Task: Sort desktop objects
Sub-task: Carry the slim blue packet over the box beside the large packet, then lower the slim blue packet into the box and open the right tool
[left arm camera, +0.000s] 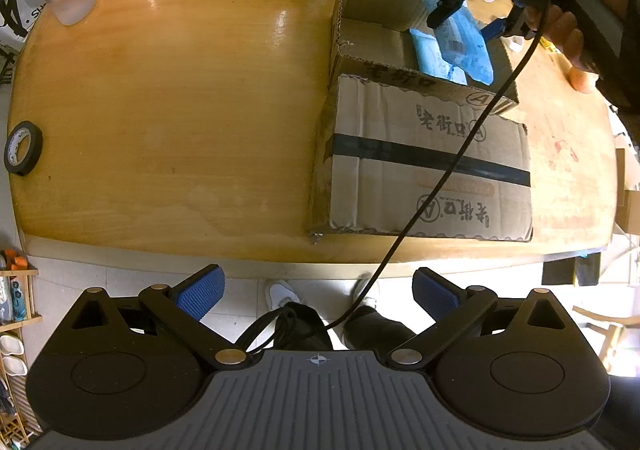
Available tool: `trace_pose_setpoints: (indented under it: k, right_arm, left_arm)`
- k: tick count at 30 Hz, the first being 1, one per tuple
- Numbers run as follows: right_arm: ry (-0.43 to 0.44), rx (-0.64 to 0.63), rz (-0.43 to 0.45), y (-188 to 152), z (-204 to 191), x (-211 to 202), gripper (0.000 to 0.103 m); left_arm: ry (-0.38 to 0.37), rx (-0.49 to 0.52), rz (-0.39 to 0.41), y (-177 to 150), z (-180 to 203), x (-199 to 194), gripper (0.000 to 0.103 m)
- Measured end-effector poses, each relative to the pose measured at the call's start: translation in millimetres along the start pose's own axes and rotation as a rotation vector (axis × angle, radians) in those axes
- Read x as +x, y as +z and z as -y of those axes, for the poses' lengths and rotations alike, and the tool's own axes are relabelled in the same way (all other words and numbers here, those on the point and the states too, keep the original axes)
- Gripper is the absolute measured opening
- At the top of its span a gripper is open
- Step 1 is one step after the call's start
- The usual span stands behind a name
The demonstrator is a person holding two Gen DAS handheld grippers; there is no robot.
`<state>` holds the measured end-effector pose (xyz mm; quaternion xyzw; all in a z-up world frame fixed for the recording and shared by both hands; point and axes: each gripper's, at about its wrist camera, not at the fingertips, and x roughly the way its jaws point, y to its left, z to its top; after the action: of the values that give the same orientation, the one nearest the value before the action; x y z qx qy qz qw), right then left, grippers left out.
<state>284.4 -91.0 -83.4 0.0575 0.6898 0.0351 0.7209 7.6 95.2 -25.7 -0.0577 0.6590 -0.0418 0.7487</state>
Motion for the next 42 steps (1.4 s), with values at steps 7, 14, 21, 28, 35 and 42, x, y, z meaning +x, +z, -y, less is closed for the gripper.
trace_pose_setpoints:
  k: [7,14,21,28,35,42]
  right_arm:
    - [0.015,0.006,-0.002,-0.7,-12.9,4.3,0.060]
    - [0.026,0.007,-0.005,-0.7,-27.5,9.1,0.060]
    - [0.022,0.003,-0.011,-0.7,-40.1,16.5,0.060]
    - [0.016,-0.001,-0.015,0.9,-49.4,20.7,0.060]
    - [0.014,0.001,-0.013,2.2,-53.1,24.0,0.060]
    - [0.014,0.009,-0.014,3.6,-53.2,26.9,0.060]
  left_arm:
    - [0.001,-0.003,-0.002,-0.2,-1.1,-0.1,0.103]
    - [0.000,-0.003,-0.003,-0.5,-2.6,-0.1,0.103]
    - [0.003,-0.015,-0.003,-0.6,-6.8,0.1,0.103]
    - [0.005,-0.029,-0.004,-0.4,-11.3,0.0,0.103]
    - [0.006,-0.035,-0.005,0.9,-13.4,0.2,0.103]
    - [0.008,-0.039,-0.007,1.8,-14.5,1.0,0.103]
